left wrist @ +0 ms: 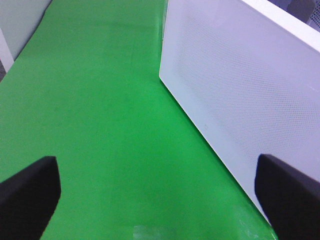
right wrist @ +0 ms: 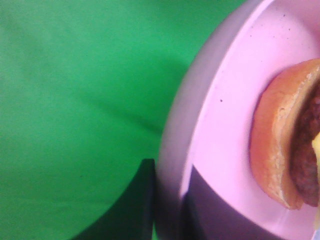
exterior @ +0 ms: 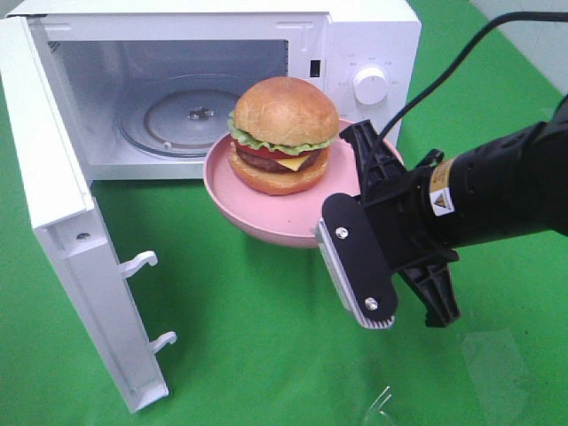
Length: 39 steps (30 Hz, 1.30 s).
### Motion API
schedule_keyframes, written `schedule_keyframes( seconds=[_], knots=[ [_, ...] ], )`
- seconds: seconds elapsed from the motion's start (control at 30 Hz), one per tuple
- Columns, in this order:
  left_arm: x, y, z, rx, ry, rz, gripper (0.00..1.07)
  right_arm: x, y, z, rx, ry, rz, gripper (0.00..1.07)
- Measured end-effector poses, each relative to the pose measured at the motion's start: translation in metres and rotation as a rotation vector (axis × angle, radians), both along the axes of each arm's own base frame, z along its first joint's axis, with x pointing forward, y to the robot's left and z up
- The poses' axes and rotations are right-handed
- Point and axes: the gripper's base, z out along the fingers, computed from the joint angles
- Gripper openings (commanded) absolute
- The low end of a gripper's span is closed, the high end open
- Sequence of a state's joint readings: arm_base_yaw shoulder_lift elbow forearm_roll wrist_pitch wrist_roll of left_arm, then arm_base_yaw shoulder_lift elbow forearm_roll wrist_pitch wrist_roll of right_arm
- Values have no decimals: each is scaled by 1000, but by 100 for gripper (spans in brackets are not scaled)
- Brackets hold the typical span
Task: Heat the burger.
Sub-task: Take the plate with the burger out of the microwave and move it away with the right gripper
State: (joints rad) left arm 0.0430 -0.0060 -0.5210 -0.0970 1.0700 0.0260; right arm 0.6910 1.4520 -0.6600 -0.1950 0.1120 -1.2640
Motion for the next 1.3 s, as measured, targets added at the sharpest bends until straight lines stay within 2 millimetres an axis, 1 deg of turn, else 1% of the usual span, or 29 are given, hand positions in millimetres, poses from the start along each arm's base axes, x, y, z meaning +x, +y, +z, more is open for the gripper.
schedule_keyframes(
  seconds=[0.07, 0.17, 0.2, 0.23, 0.27, 0.37, 0.43, 0.47, 0.5, 0.6, 0.67, 0.7, 0.73, 0.77, 0.8, 0.9, 0.97, 1.07, 1.1, 1.13, 1.17, 1.2, 1.23, 1.3],
  knots=[
    [0, 0, 0, 0, 0, 0, 98, -15, -14, 4, 3, 6, -15, 0],
    [0, 0, 0, 0, 0, 0, 98, -19, -17, 5, 5, 3, -17, 0],
    [0, 0, 0, 0, 0, 0, 98, -27, -24, 8, 10, 8, -29, 0],
    [0, 0, 0, 0, 0, 0, 98, -27, -24, 8, 10, 8, -29, 0],
    [0, 0, 0, 0, 0, 0, 98, -34, -30, 9, 12, 18, -45, 0],
    [0, 0, 0, 0, 0, 0, 98, -40, -36, 11, 11, 25, -62, 0],
    [0, 0, 0, 0, 0, 0, 98, -50, -48, 15, 1, 30, -100, 0],
    [0, 0, 0, 0, 0, 0, 98, -50, -48, 15, 1, 30, -100, 0],
    [0, 0, 0, 0, 0, 0, 98, -55, -54, 18, 1, 42, -136, 0],
    [0, 0, 0, 0, 0, 0, 98, -56, -57, 20, 4, 44, -155, 0],
    [0, 0, 0, 0, 0, 0, 98, -61, -66, 27, 19, 39, -234, 0],
    [0, 0, 0, 0, 0, 0, 98, -61, -66, 27, 19, 39, -234, 0],
    [0, 0, 0, 0, 0, 0, 98, -63, -71, 30, 22, 36, -276, 0],
    [0, 0, 0, 0, 0, 0, 98, -63, -71, 30, 22, 36, -276, 0],
    [0, 0, 0, 0, 0, 0, 98, -64, -75, 31, 21, 45, -329, 0],
    [0, 0, 0, 0, 0, 0, 98, -64, -77, 31, 19, 50, -355, 0],
    [0, 0, 0, 0, 0, 0, 98, -63, -83, 30, 7, 61, -453, 0],
    [0, 0, 0, 0, 0, 0, 98, -63, -86, 30, 4, 63, -503, 0],
    [0, 0, 0, 0, 0, 0, 98, -62, -89, 30, 15, 60, -557, 0],
    [0, 0, 0, 0, 0, 0, 98, -62, -89, 30, 15, 60, -557, 0],
    [0, 0, 0, 0, 0, 0, 98, -61, -91, 31, 33, 54, -615, 0],
    [0, 0, 0, 0, 0, 0, 98, -61, -91, 31, 33, 54, -615, 0],
    [0, 0, 0, 0, 0, 0, 98, -60, -93, 31, 57, 55, -673, 0],
    [0, 0, 0, 0, 0, 0, 98, -60, -94, 31, 71, 56, -697, 0]
  ],
)
